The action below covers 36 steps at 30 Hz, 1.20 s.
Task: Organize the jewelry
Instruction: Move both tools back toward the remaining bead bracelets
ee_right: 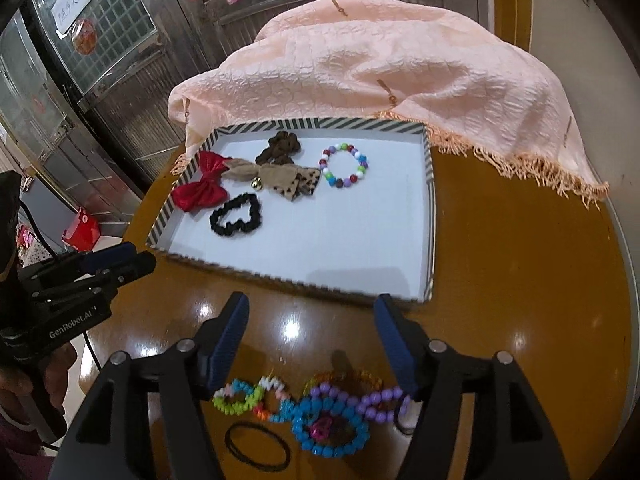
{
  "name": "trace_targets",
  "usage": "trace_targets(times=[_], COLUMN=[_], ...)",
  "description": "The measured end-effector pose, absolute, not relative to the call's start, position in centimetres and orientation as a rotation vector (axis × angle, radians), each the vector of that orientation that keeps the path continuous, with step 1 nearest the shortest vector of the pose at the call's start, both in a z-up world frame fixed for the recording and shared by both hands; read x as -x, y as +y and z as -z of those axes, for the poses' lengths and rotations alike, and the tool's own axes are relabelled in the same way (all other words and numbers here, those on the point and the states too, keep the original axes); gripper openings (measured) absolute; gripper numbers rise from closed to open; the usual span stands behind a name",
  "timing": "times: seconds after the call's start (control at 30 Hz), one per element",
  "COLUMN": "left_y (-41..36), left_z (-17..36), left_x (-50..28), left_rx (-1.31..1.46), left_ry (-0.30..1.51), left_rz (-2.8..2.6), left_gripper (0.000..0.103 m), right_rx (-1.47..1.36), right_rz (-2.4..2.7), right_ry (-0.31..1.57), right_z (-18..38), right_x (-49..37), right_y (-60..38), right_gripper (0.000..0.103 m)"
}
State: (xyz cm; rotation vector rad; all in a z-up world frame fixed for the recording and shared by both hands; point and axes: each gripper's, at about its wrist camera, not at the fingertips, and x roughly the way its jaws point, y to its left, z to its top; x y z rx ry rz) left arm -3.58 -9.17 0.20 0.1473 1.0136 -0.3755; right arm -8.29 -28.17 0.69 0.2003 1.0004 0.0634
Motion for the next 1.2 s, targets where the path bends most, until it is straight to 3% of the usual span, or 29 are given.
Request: trace_targets(times=[0.67, 1.2], left_y=[-9.5, -10.8], left_z=[0.8, 2.8], left_x=[7.8, 9.5], left_rx=[-0.195, -0.193], left_ry=[1.038, 1.119], left_rz=[0.450, 0.518], left_gripper=[0.019, 0.019], right_rx=[-0.115, -0.213], right_rz=[0.012, 0.053], right_ry=[1.056, 1.072], right_z=[1.1, 3.8], right_x=[15.6, 18.1], right_y=[-27.0, -28.8], right_gripper=[0.068, 0.067])
